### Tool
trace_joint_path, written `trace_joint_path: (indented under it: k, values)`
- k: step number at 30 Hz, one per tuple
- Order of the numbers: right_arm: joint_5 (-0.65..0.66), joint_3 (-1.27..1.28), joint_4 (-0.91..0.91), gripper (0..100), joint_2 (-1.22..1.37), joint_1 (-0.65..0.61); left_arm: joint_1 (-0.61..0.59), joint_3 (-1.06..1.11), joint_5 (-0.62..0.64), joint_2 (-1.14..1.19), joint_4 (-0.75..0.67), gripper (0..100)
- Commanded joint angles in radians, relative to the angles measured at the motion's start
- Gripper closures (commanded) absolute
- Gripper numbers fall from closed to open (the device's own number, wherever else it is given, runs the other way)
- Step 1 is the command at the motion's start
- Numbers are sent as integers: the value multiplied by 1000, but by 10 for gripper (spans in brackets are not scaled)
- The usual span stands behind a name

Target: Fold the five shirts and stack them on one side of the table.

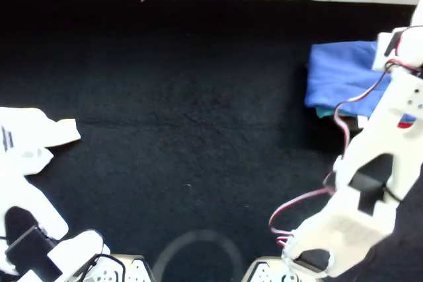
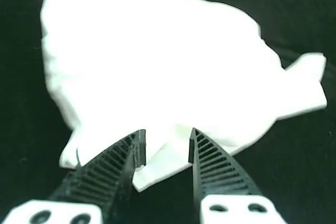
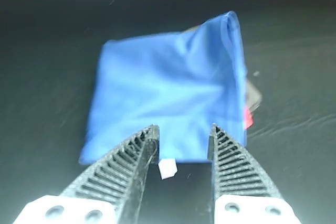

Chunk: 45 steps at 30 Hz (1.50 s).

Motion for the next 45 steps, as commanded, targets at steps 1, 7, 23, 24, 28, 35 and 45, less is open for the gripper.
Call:
trace_joint_path:
  k: [1, 7, 23, 24, 28, 35, 45]
  values:
    - [-5, 240, 8, 842, -222, -68, -5, 68, -20, -35, -149, 853]
    - [-5, 541, 7, 842, -469, -191, -12, 180, -35, -33, -348, 851]
    - [-11, 1145, -170, 842, -661, -367, 1, 234, 8, -85, -368, 990]
    - [-11, 1170, -193, 842, -661, -377, 27, 234, 15, -140, -325, 990]
    - [-11, 1271, -272, 842, -661, -403, 182, 234, 81, -404, -143, 991]
    - [-11, 1431, -343, 842, -661, -437, 562, 113, 227, -763, 101, 991]
    - [-11, 1567, -398, 842, -661, -435, 868, -458, 402, -539, 331, 991]
